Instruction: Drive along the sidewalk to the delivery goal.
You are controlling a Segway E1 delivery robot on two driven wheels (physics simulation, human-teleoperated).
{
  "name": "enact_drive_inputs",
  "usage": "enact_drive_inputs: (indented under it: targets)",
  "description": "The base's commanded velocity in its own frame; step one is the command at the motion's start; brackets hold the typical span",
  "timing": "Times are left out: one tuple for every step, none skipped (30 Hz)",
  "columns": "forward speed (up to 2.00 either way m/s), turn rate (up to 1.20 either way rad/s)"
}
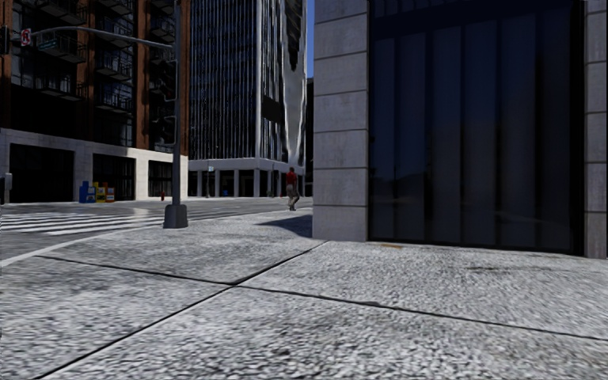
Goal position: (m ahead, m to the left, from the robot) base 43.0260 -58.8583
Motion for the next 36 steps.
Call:
enact_drive_inputs:
  targets:
    - [1.54, 0.34]
    - [1.55, 0.34]
    - [1.57, 0.34]
    - [1.57, 0.34]
    - [1.57, 0.34]
    - [1.59, 0.34]
    - [1.59, 0.34]
    - [1.59, 0.34]
    - [1.59, 0.34]
    - [1.60, 0.34]
    - [1.64, 0.34]
    - [1.74, 0.34]
    - [1.82, 0.34]
    - [1.82, 0.34]
    - [2.00, 0.34]
    - [2.00, 0.34]
    - [2.00, 0.34]
    - [2.00, 0.34]
    - [2.00, 0.34]
    - [2.00, 0.34]
    - [2.00, 0.34]
    - [2.00, 0.34]
    - [2.00, 0.34]
    - [2.00, 0.34]
    - [2.00, 0.34]
    - [2.00, 0.34]
    - [2.00, 0.34]
    - [2.00, 0.34]
    - [2.00, 0.34]
    - [2.00, 0.34]
    - [2.00, 0.34]
    - [2.00, 0.34]
    - [2.00, 0.34]
    - [2.00, 0.34]
    - [2.00, 0.34]
    - [2.00, 0.28]
